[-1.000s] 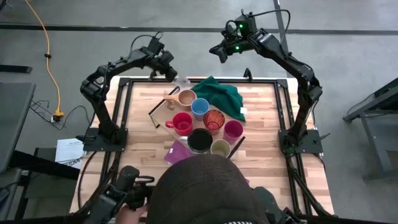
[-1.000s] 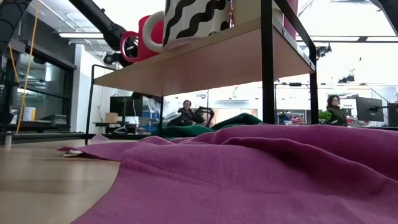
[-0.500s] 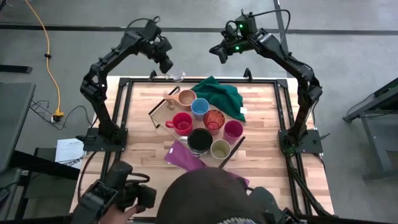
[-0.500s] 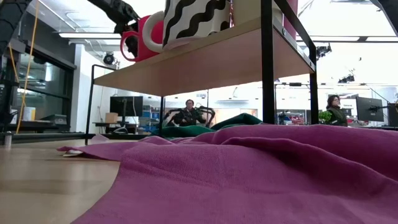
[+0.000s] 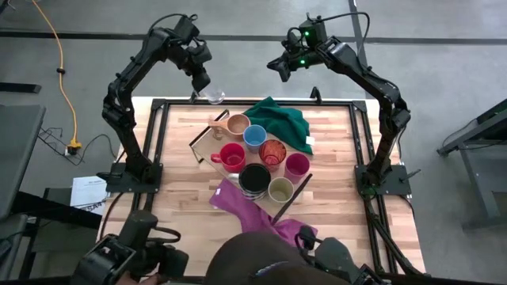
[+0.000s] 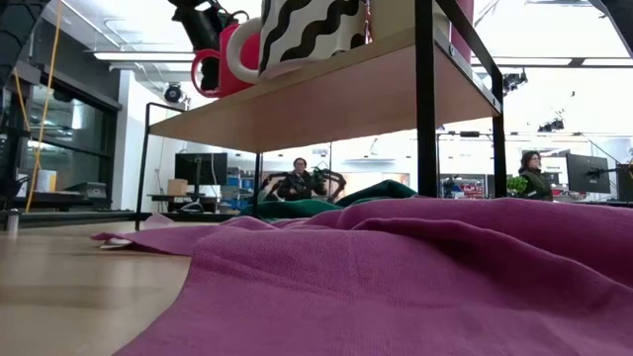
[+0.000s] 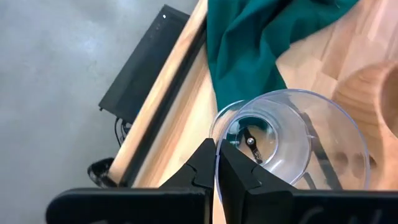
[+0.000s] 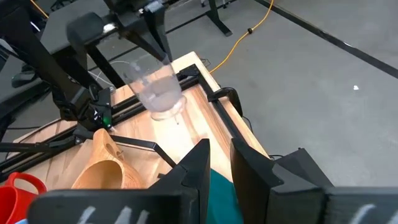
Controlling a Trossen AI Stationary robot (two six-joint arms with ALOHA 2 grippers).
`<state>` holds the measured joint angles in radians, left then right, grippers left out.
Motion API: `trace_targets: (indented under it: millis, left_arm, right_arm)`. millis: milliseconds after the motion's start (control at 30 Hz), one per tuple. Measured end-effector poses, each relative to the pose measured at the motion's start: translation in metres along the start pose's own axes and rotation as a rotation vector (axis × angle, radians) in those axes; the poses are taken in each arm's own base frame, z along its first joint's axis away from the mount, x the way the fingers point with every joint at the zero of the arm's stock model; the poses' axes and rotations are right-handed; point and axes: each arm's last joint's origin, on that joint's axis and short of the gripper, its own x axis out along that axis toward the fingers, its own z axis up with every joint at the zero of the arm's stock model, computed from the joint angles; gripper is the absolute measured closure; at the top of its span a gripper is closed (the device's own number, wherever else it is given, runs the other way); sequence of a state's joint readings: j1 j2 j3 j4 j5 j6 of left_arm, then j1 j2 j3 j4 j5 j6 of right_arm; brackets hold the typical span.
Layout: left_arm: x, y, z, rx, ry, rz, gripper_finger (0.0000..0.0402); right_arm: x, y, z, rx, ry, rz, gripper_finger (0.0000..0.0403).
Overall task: Stack small to large cups/mugs on shelf
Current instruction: Put the transparent mug on the shelf
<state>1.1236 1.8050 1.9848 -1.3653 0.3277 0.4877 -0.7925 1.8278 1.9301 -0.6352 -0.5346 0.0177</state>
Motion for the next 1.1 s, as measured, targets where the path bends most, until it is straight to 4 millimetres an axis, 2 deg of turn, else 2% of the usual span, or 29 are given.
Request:
trace_targets:
  millis: [300, 667, 1100]
  left_arm:
    - [-0.032, -0.016, -0.007, 0.016, -0.032, 0.027, 0.0401]
    - [-0.071, -0.063, -0.016, 0.101, -0.096, 0.048, 0.0401]
    - [-0.091, -0.116, -0.025, 0.182, -0.072, 0.072, 0.0401]
  right_arm:
    - [0.000, 0.000, -0.001, 0.005, 0.010, 0.000, 0.0348]
    - [0.000, 0.000, -0.001, -0.005, 0.011, 0.000, 0.0348]
    - [0.000, 0.000, -0.003, -0.010, 0.024, 0.000, 0.0348]
